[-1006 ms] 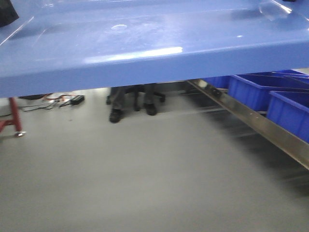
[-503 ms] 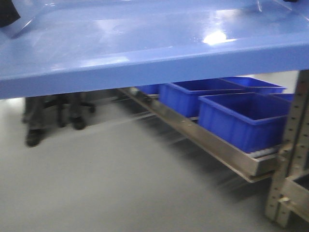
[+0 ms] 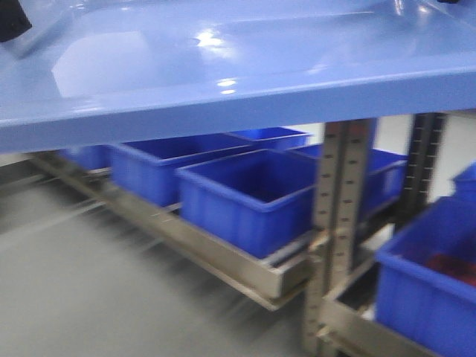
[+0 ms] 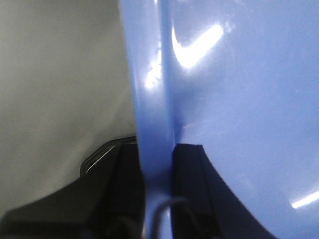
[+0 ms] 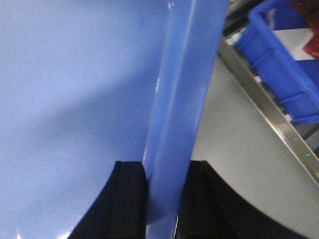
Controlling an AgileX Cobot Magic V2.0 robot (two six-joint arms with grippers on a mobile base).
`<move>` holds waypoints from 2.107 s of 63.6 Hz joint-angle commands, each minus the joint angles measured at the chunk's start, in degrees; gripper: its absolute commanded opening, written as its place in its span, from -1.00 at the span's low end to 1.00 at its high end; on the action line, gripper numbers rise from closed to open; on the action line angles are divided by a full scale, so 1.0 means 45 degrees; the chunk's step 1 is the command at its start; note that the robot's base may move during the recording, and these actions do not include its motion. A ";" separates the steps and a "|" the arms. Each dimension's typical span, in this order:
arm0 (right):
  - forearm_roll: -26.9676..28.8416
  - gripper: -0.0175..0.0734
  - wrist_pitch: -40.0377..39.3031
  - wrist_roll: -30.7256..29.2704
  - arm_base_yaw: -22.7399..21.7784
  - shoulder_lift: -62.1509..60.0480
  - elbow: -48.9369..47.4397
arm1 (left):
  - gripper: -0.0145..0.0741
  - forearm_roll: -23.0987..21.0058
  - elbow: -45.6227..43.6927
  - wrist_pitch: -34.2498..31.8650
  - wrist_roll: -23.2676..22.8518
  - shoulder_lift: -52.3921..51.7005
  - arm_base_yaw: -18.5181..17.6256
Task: Grab blue tray and place on right shelf
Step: 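Carry the tray with both grippers toward the metal shelf rack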
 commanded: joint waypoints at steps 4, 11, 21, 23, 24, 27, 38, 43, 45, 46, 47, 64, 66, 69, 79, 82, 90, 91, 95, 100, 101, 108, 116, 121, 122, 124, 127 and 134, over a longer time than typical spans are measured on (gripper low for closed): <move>-0.0476 -0.47 -0.0641 -0.0365 -0.0067 -0.0407 -0.0349 | -0.78 0.0060 -0.0279 0.0155 0.0508 -0.0344 -0.0112; -0.0476 -0.47 -0.0641 -0.0365 -0.0067 -0.0407 -0.0349 | -0.78 0.0060 -0.0279 0.0155 0.0508 -0.0344 -0.0112; -0.0476 -0.47 -0.0641 -0.0365 -0.0067 -0.0407 -0.0349 | -0.78 0.0060 -0.0279 0.0155 0.0508 -0.0344 -0.0112; -0.0476 -0.47 -0.0641 -0.0365 -0.0067 -0.0407 -0.0349 | -0.78 0.0060 -0.0279 0.0155 0.0508 -0.0344 -0.0112; -0.0476 -0.47 -0.0641 -0.0365 -0.0067 -0.0407 -0.0349 | -0.78 0.0060 -0.0279 0.0155 0.0508 -0.0344 -0.0112; -0.0476 -0.47 -0.0641 -0.0365 -0.0067 -0.0407 -0.0349 | -0.78 0.0060 -0.0279 0.0155 0.0508 -0.0344 -0.0112; -0.0478 -0.47 -0.0653 -0.0365 -0.0067 -0.0407 -0.0349 | -0.78 0.0060 -0.0279 0.0155 0.0508 -0.0344 -0.0112; -0.0478 -0.47 -0.0653 -0.0365 -0.0067 -0.0407 -0.0349 | -0.78 0.0060 -0.0279 0.0155 0.0508 -0.0344 -0.0112; -0.0478 -0.47 -0.0653 -0.0365 -0.0067 -0.0407 -0.0349 | -0.78 0.0060 -0.0279 0.0155 0.0508 -0.0344 -0.0112; -0.0478 -0.47 -0.0653 -0.0365 -0.0067 -0.0407 -0.0349 | -0.78 0.0060 -0.0279 0.0155 0.0508 -0.0344 -0.0112; -0.0478 -0.47 -0.0653 -0.0365 -0.0067 -0.0407 -0.0349 | -0.78 0.0060 -0.0279 0.0155 0.0508 -0.0344 -0.0112; -0.0478 -0.47 -0.0653 -0.0365 -0.0067 -0.0407 -0.0349 | -0.78 0.0060 -0.0279 0.0155 0.0508 -0.0344 -0.0112; -0.0478 -0.47 -0.0653 -0.0365 -0.0067 -0.0407 -0.0349 | -0.78 0.0060 -0.0279 0.0155 0.0508 -0.0344 -0.0112; -0.0478 -0.47 -0.0653 -0.0365 -0.0067 -0.0407 -0.0349 | -0.78 0.0060 -0.0279 0.0155 0.0508 -0.0344 -0.0112; -0.0478 -0.47 -0.0653 -0.0365 -0.0067 -0.0407 -0.0349 | -0.78 0.0060 -0.0279 0.0155 0.0508 -0.0344 -0.0112; -0.0478 -0.47 -0.0653 -0.0365 -0.0067 -0.0407 -0.0349 | -0.78 0.0060 -0.0279 0.0155 0.0508 -0.0344 -0.0112; -0.0478 -0.47 -0.0653 -0.0365 -0.0067 -0.0407 -0.0349 | -0.78 0.0060 -0.0279 0.0155 0.0508 -0.0344 -0.0112; -0.0478 -0.47 -0.0653 -0.0365 -0.0067 -0.0407 -0.0349 | -0.78 0.0060 -0.0279 0.0155 0.0508 -0.0344 -0.0112; -0.0478 -0.47 -0.0653 -0.0365 -0.0067 -0.0407 -0.0349 | -0.78 0.0060 -0.0279 0.0155 0.0508 -0.0344 -0.0112; -0.0478 -0.47 -0.0653 -0.0365 -0.0067 -0.0407 -0.0349 | -0.78 0.0060 -0.0279 0.0155 0.0508 -0.0344 -0.0112; -0.0478 -0.47 -0.0653 -0.0365 -0.0067 -0.0407 -0.0349 | -0.78 0.0060 -0.0279 0.0155 0.0508 -0.0344 -0.0112; -0.0478 -0.47 -0.0653 -0.0365 -0.0067 -0.0407 -0.0349 | -0.78 0.0060 -0.0279 0.0155 0.0508 -0.0344 -0.0112; -0.0478 -0.47 -0.0653 -0.0365 -0.0067 -0.0407 -0.0349 | -0.78 0.0060 -0.0279 0.0155 0.0508 -0.0344 -0.0112; -0.0478 -0.47 -0.0653 -0.0365 -0.0067 -0.0407 -0.0349 | -0.78 0.0060 -0.0279 0.0155 0.0508 -0.0344 -0.0112; -0.0478 -0.47 -0.0653 -0.0365 -0.0067 -0.0407 -0.0349 | -0.78 0.0060 -0.0279 0.0155 0.0508 -0.0344 -0.0112; -0.0478 -0.47 -0.0653 -0.0365 -0.0067 -0.0407 -0.0349 | -0.78 0.0060 -0.0279 0.0155 0.0508 -0.0344 -0.0112; -0.0478 -0.47 -0.0653 -0.0365 -0.0067 -0.0407 -0.0349 | -0.78 0.0060 -0.0279 0.0155 0.0508 -0.0344 -0.0112; -0.0478 -0.47 -0.0653 -0.0365 -0.0067 -0.0407 -0.0349 | -0.78 0.0060 -0.0279 0.0155 0.0508 -0.0344 -0.0112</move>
